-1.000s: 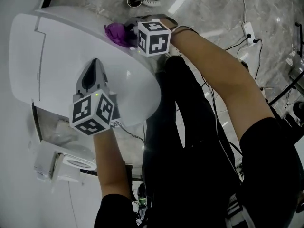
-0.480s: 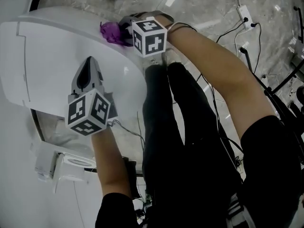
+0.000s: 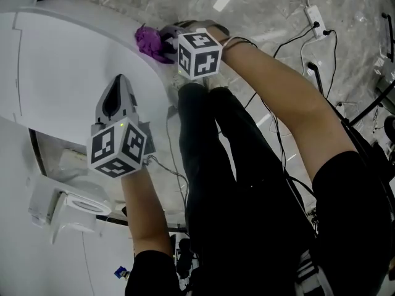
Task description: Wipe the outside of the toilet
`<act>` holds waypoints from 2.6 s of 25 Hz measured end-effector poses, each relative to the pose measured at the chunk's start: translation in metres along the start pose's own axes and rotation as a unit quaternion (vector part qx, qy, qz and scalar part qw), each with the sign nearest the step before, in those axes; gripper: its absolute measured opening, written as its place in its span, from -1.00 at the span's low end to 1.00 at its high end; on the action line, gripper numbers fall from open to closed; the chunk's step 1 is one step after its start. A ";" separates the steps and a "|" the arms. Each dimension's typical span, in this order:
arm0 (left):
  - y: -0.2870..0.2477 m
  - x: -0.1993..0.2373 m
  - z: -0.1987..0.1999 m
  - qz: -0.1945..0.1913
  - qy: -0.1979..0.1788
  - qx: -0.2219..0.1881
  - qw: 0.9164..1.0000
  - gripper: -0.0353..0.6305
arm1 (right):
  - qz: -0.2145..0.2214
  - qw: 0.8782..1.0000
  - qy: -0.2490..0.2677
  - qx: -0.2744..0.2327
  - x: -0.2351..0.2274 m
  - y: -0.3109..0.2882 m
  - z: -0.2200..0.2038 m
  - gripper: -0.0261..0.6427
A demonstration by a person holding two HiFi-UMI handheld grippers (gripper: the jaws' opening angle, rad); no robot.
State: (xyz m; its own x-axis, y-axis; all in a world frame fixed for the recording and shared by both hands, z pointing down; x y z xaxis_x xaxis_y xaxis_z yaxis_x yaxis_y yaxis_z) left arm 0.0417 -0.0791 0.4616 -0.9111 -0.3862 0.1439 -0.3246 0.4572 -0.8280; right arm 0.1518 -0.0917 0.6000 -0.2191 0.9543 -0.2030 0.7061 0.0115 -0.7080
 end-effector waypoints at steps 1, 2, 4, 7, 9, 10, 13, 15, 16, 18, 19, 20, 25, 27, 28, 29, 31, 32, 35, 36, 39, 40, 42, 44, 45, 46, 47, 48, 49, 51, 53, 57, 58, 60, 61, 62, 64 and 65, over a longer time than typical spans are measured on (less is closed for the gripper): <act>0.003 -0.005 -0.006 0.001 0.000 0.000 1.000 -0.87 | -0.004 1.000 0.001 -0.001 0.004 0.002 -0.002 -0.64; 0.007 -0.009 -0.014 0.001 0.002 0.001 1.000 -0.87 | -0.005 1.000 0.003 -0.002 0.011 0.003 -0.004 -0.65; 0.016 -0.016 -0.026 0.004 0.007 0.001 1.000 -0.87 | 0.000 1.000 0.005 -0.004 0.024 0.005 -0.007 -0.67; 0.028 -0.027 -0.039 0.007 0.015 -0.004 1.000 -0.87 | -0.001 1.000 0.006 -0.004 0.038 0.009 -0.011 -0.71; 0.036 -0.036 -0.051 0.008 0.023 0.000 1.000 -0.87 | -0.009 1.000 0.006 -0.001 0.051 0.011 -0.014 -0.73; 0.040 -0.041 -0.057 0.009 0.024 0.002 1.000 -0.87 | -0.014 1.000 0.005 0.000 0.055 0.011 -0.015 -0.74; 0.049 -0.051 -0.067 0.008 0.017 0.008 1.000 -0.87 | -0.025 1.000 0.001 -0.005 0.062 0.009 -0.016 -0.77; 0.052 -0.057 -0.071 0.006 0.014 0.011 1.000 -0.87 | -0.027 1.000 -0.004 -0.010 0.062 0.010 -0.017 -0.78; 0.053 -0.058 -0.072 0.006 0.014 0.012 1.000 -0.87 | -0.026 1.000 -0.007 -0.011 0.062 0.010 -0.018 -0.78; 0.057 -0.059 -0.075 0.008 0.014 0.013 1.000 -0.87 | -0.023 1.000 -0.010 -0.014 0.064 0.011 -0.017 -0.79; 0.058 -0.059 -0.078 0.009 0.014 0.014 1.000 -0.87 | -0.022 1.000 -0.012 -0.014 0.066 0.011 -0.017 -0.79; 0.060 -0.060 -0.080 0.009 0.015 0.015 1.000 -0.87 | -0.019 1.000 -0.014 -0.015 0.069 0.012 -0.017 -0.79; 0.068 -0.068 -0.089 0.014 0.020 0.013 1.000 -0.87 | -0.004 1.000 -0.013 -0.014 0.087 0.017 -0.022 -0.79; 0.071 -0.069 -0.093 0.014 0.026 0.011 1.000 -0.87 | 0.001 1.000 -0.009 -0.010 0.094 0.018 -0.024 -0.79; 0.073 -0.067 -0.096 0.014 0.029 0.011 0.999 -0.87 | 0.005 1.000 -0.003 -0.007 0.098 0.017 -0.024 -0.79; 0.075 -0.065 -0.099 0.014 0.032 0.011 0.999 -0.87 | 0.010 1.000 0.004 -0.003 0.103 0.016 -0.024 -0.79; 0.080 -0.061 -0.107 0.016 0.037 0.009 0.999 -0.87 | 0.017 1.000 0.016 0.001 0.114 0.014 -0.024 -0.79; 0.082 -0.060 -0.111 0.017 0.039 0.007 0.999 -0.87 | 0.017 1.000 0.018 0.002 0.119 0.014 -0.024 -0.79; 0.090 -0.060 -0.125 0.021 0.047 0.005 0.999 -0.87 | 0.012 1.000 0.006 -0.002 0.133 0.015 -0.024 -0.79; 0.093 -0.060 -0.131 0.021 0.051 0.005 0.998 -0.87 | 0.011 1.000 -0.001 -0.004 0.138 0.015 -0.024 -0.79; 0.106 -0.057 -0.151 0.021 0.064 -0.002 0.998 -0.87 | 0.004 1.000 -0.022 -0.011 0.153 0.014 -0.021 -0.79; 0.112 -0.056 -0.158 0.022 0.068 -0.005 0.997 -0.87 | 0.000 1.000 -0.028 -0.012 0.159 0.014 -0.019 -0.79; 0.123 -0.051 -0.175 0.022 0.075 -0.010 0.997 -0.87 | -0.011 0.999 -0.036 -0.011 0.170 0.012 -0.015 -0.79; 0.132 -0.047 -0.192 0.023 0.081 -0.012 0.996 -0.87 | -0.018 0.999 -0.040 -0.008 0.182 0.011 -0.013 -0.79; 0.136 -0.046 -0.201 0.023 0.083 -0.013 0.996 -0.87 | -0.019 0.999 -0.039 -0.006 0.188 0.010 -0.012 -0.79; 0.140 -0.044 -0.209 0.023 0.085 -0.015 0.996 -0.87 | -0.020 0.999 -0.037 -0.004 0.194 0.009 -0.011 -0.79; 0.144 -0.042 -0.216 0.023 0.087 -0.017 0.996 -0.87 | -0.022 0.999 -0.035 -0.001 0.200 0.008 -0.009 -0.79; 0.148 -0.041 -0.225 0.023 0.090 -0.019 0.996 -0.87 | -0.024 0.999 -0.033 0.002 0.207 0.007 -0.007 -0.79; 0.153 -0.040 -0.233 0.022 0.093 -0.022 0.995 -0.87 | -0.028 0.999 -0.031 0.006 0.213 0.006 -0.005 -0.79; 0.165 -0.037 -0.251 0.020 0.097 -0.024 0.995 -0.87 | -0.038 0.999 -0.032 0.013 0.228 0.001 0.001 -0.79; 0.178 -0.030 -0.267 0.017 0.097 -0.026 0.995 -0.87 | -0.049 0.998 -0.035 0.019 0.241 -0.005 0.009 -0.79; 0.200 -0.017 -0.291 0.014 0.104 -0.036 0.994 -0.87 | -0.064 0.997 -0.030 0.037 0.260 -0.017 0.019 -0.79; 0.205 -0.013 -0.297 0.014 0.105 -0.038 0.994 -0.87 | -0.070 0.996 -0.033 0.041 0.264 -0.020 0.020 -0.79; 0.215 -0.004 -0.309 0.015 0.109 -0.042 0.993 -0.87 | -0.081 0.995 -0.039 0.047 0.272 -0.025 0.023 -0.79; 0.219 0.002 -0.314 0.016 0.113 -0.044 0.993 -0.87 | -0.084 0.994 -0.040 0.050 0.277 -0.028 0.026 -0.79; 0.224 0.008 -0.321 0.015 0.118 -0.046 0.992 -0.87 | -0.086 0.994 -0.041 0.052 0.283 -0.034 0.029 -0.79; 0.234 0.018 -0.334 0.012 0.128 -0.050 0.991 -0.87 | -0.086 0.994 -0.038 0.056 0.298 -0.047 0.037 -0.79; 0.239 0.022 -0.341 0.010 0.130 -0.050 0.990 -0.87 | -0.086 0.994 -0.036 0.059 0.305 -0.055 0.042 -0.79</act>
State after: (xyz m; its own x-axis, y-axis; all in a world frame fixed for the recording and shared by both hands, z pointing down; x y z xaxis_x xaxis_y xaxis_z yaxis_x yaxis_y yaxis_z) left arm -0.1422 0.2946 0.4516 -0.9477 -0.1629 0.2744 -0.3183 0.5452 -0.7755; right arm 0.0178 0.1865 0.5491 -0.3803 0.9176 -0.1157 0.5706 0.1344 -0.8101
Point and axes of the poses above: the fingertips, and each gripper's own axes: y backward along the fingers, x to its left, z out of its top, the point moved 5 cm from there along y, backward along the fingers, and after that the axes turned 8 degrees about -y, right-handed, at the moved point
